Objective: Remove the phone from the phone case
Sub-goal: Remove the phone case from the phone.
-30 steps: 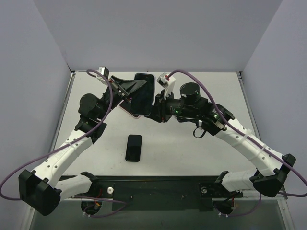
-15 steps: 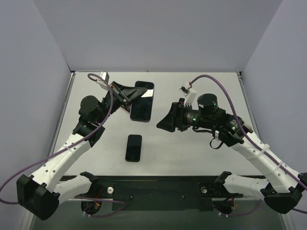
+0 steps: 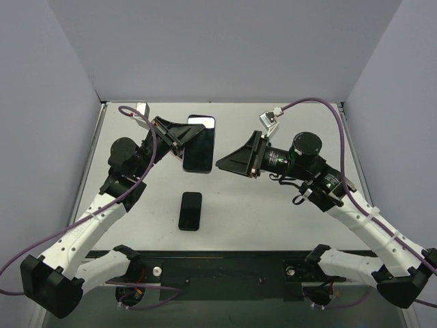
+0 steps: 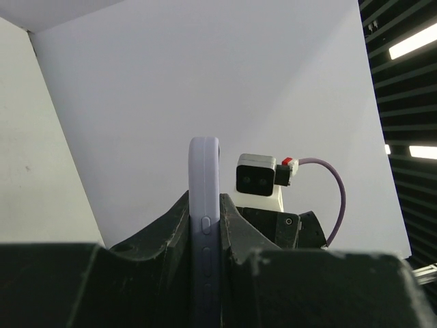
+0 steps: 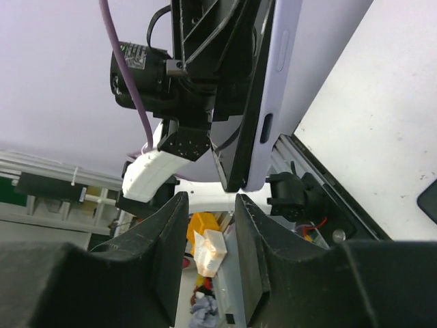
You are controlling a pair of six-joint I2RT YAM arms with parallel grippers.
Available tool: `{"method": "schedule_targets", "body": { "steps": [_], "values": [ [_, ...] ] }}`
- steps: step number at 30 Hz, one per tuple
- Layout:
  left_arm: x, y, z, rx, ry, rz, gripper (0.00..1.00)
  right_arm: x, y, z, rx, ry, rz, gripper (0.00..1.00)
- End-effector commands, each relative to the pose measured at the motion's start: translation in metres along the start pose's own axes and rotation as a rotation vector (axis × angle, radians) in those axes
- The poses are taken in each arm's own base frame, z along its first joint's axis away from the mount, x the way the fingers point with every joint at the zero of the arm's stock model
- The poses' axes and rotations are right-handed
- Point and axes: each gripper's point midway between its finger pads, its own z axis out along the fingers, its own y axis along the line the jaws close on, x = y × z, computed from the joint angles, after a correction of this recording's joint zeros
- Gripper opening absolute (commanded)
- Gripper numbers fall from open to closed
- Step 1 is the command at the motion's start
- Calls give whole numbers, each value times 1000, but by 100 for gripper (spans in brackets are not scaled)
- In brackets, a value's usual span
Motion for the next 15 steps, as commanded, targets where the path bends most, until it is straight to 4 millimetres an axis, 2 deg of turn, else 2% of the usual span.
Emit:
{"method": "schedule_targets", "body": {
  "steps": [1, 6, 15],
  "values": [
    [-10, -44, -1, 120, -41, 21, 0, -8, 26, 10, -132, -9, 47, 32],
    [-10, -43, 2, 120, -41, 11, 0, -9, 21, 17, -129, -9, 55, 35],
    [-4, -47, 4, 154, -20, -19, 0, -6, 1, 28, -95, 3, 77, 35]
  ]
}}
